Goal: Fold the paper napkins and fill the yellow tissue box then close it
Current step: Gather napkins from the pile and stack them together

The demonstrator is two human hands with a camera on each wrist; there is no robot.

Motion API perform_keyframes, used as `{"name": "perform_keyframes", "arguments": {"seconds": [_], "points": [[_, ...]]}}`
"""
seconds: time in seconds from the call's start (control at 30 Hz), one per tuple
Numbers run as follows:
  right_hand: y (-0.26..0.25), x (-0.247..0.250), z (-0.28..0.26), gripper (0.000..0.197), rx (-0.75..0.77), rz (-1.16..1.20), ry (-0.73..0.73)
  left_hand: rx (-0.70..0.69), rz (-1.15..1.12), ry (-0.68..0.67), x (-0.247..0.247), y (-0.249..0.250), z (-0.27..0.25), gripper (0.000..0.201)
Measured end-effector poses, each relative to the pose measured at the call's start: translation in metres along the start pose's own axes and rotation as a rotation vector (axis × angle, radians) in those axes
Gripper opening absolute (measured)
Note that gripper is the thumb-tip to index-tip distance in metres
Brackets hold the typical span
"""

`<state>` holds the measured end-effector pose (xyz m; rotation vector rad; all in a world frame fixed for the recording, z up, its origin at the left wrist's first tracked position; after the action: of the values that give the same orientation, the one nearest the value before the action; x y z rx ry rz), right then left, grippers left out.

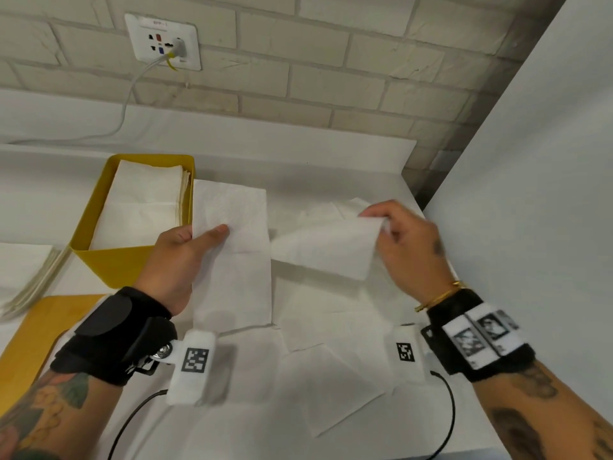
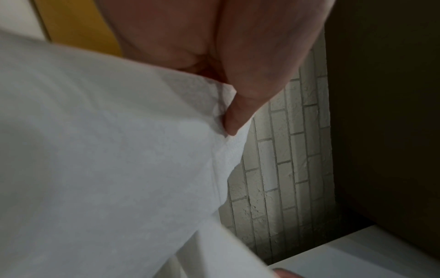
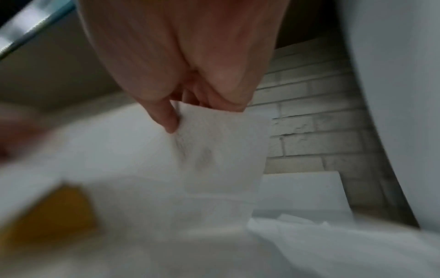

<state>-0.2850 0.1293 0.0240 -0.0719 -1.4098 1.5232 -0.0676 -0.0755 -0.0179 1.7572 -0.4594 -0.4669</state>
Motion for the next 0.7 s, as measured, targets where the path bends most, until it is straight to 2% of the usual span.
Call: {"name": "perform_keyframes", "arguments": {"seconds": [0.07, 0.13, 0.27, 0.43, 0.6, 0.63, 0.7], "points": [[-0.002, 0.02, 0.003, 0.029, -0.143, 0.283, 0.141, -0.008, -0.007, 0.001, 0.0, 0.0, -0.001, 0.013], [0.006, 0.03, 0.0, 0.027, -0.318, 0.52, 0.15, -0.005, -0.01, -0.003, 0.0, -0.001, -0.002, 0.011], [0.041, 0.036, -0.015, 0.034, -0.553, 0.627, 0.134, 0.014, -0.004, -0.008, 0.0, -0.005, -0.003, 0.014], [0.077, 0.038, -0.033, 0.026, -0.658, 0.593, 0.139, 0.028, 0.014, -0.037, -0.004, -0.01, -0.006, 0.01], [0.095, 0.041, -0.043, 0.028, -0.755, 0.75, 0.189, 0.036, 0.019, -0.046, -0.006, -0.011, -0.008, 0.01], [0.097, 0.042, -0.044, 0.026, -0.739, 0.719, 0.177, 0.035, 0.021, -0.049, -0.006, -0.011, -0.008, 0.01], [0.096, 0.044, -0.043, 0.024, -0.656, 0.49, 0.083, 0.029, 0.025, -0.053, -0.007, -0.011, -0.009, 0.011]]}}
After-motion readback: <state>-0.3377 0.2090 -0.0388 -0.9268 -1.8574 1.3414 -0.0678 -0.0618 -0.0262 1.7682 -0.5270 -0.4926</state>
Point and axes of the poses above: each hand's wrist, its own z-axis towards the middle knuckle, its own x-axis out of the back of the hand, y = z × x, the point moved 1 cm from there along z, towards the middle knuckle, and after that the axes turned 5 degrees about z, right-handed, at the moved point
